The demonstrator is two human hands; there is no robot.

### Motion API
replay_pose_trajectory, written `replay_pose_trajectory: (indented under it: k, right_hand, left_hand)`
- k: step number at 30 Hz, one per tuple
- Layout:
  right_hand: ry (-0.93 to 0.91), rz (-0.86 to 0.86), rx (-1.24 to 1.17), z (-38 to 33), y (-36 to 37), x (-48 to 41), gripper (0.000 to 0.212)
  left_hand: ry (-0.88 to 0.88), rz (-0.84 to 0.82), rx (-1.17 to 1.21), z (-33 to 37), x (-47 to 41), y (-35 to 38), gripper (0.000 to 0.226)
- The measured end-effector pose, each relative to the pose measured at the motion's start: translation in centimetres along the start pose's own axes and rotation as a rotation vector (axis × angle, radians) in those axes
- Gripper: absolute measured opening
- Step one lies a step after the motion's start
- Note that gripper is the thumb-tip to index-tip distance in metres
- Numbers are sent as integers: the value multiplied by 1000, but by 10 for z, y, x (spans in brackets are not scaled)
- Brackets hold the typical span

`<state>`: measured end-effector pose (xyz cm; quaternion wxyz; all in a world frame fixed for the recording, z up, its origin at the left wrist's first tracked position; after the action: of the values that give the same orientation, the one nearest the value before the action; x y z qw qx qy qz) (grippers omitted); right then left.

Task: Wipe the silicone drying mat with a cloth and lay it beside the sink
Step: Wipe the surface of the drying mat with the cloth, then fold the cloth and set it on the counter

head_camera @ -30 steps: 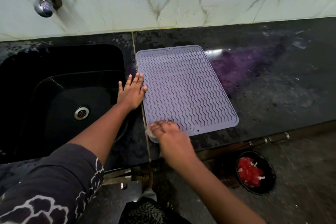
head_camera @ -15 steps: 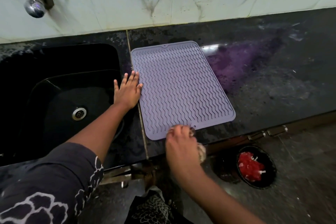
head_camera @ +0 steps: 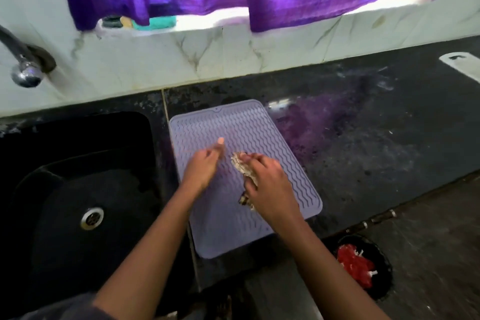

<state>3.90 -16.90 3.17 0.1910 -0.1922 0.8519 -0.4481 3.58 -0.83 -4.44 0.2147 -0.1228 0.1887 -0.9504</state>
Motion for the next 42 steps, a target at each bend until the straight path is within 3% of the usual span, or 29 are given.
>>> replay_pose_trajectory:
  k: [2,4,6,9,12,15,17,24,27,33,35,38,42]
  right_hand:
    - [-12,24,-13,4,-10,-20,52]
    - [-2,18,-22,14,-14,-34,61]
    - [44,1,-107,32,-19,-44,72]
    - [217,-20,-429,77,-30,-55,90]
    - [355,-101,-792,117,-31,-69,97]
    - [342,-241,-880,136,-21,-90,74]
    - [385,-189,-811,160,-23,-109,52]
    - [511,-88,-879,228,-47,-163,10]
    - [508,-97,-856,243,-44,-174,15]
    - [299,9,-582,243,-50,-190,58]
    - [272,84,-629,243,-53,-190,46]
    - [362,45,-770,249,-42,-190,22]
    - [520,92,-883,264,-32,-190,13]
  left_hand:
    - [-200,-265,460,21,5,53,69]
    - [-240,-370,621,36,1,83,63]
    - [-183,-362,703,51,-10,93,45]
    - [-121,-256,694,61,-33,99,18]
    - [-45,-125,689,79,-57,106,15]
    - [-88,11,770,92,-86,120,17]
    - [-123,62,788,98,-108,136,18]
    - [-167,-272,844,123,-168,207,12]
    - [-199,-164,851,119,-188,210,16]
    - [-196,4,984,112,-208,210,15]
    - [-189,36,1022,111,-211,209,13]
    - [-190,87,997,103,-212,205,12]
    - [-49,184,625,96,-224,192,18]
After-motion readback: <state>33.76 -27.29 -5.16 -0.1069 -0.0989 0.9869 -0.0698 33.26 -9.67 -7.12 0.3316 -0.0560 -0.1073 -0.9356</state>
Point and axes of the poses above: each hand's wrist, its own x-axis away from the middle knuckle, its own y-axis out of the palm, z = x × y, the point moved 10 cm from there along -x, towards the middle knuckle, and after that the axes turned 4 degrees about y, right-handed, at the moved point
